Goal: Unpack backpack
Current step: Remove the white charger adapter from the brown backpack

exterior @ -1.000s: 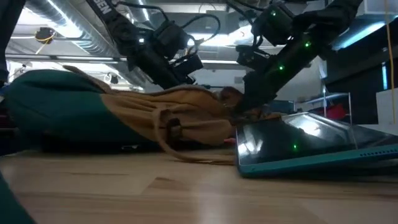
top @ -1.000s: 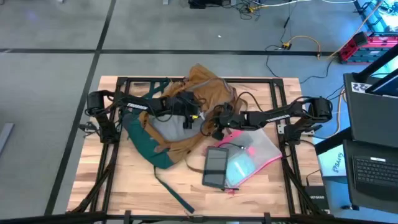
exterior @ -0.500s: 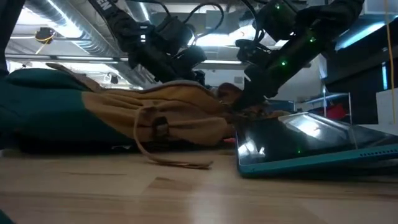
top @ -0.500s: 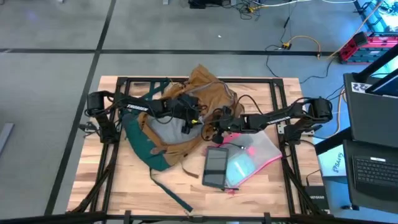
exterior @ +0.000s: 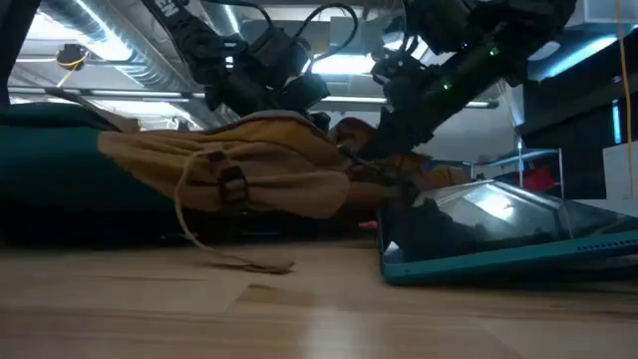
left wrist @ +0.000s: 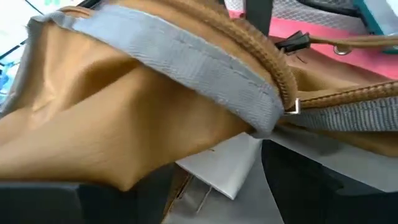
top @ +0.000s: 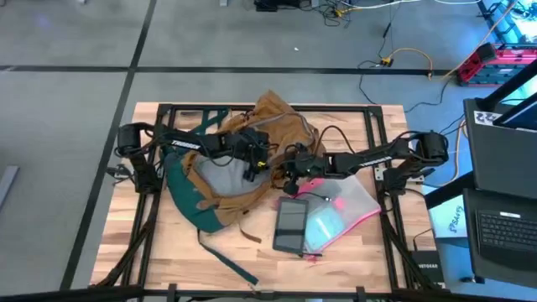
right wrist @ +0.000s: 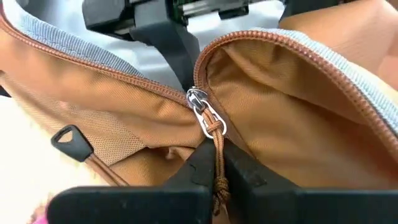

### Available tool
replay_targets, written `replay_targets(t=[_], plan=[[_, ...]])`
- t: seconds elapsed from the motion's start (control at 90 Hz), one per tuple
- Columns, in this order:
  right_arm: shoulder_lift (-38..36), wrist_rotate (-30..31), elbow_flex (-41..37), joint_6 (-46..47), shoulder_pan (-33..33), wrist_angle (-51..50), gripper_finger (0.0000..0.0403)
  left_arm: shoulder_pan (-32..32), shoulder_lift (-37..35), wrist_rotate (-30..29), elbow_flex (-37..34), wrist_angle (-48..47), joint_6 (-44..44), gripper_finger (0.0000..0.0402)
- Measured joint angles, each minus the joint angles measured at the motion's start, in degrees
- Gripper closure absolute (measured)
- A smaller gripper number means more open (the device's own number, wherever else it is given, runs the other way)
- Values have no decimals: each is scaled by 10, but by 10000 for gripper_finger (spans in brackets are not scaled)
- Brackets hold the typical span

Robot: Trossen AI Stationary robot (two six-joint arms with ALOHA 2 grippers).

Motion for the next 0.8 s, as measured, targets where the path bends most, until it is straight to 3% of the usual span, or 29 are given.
replay_targets(t=[0.122, 0.378, 0.589, 0.8], plan=[[0, 0, 0, 1, 0, -2, 402, 0, 30, 5, 0, 1, 8, 181], [0, -1, 1, 10, 0, -22, 402, 0, 51, 10, 1, 11, 14, 238], [0, 2, 3, 11, 0, -50, 402, -1, 43, 3, 0, 14, 11, 238], [0, 46, 3, 12, -1, -91, 402, -5, -8, -61, -1, -59, 9, 238]])
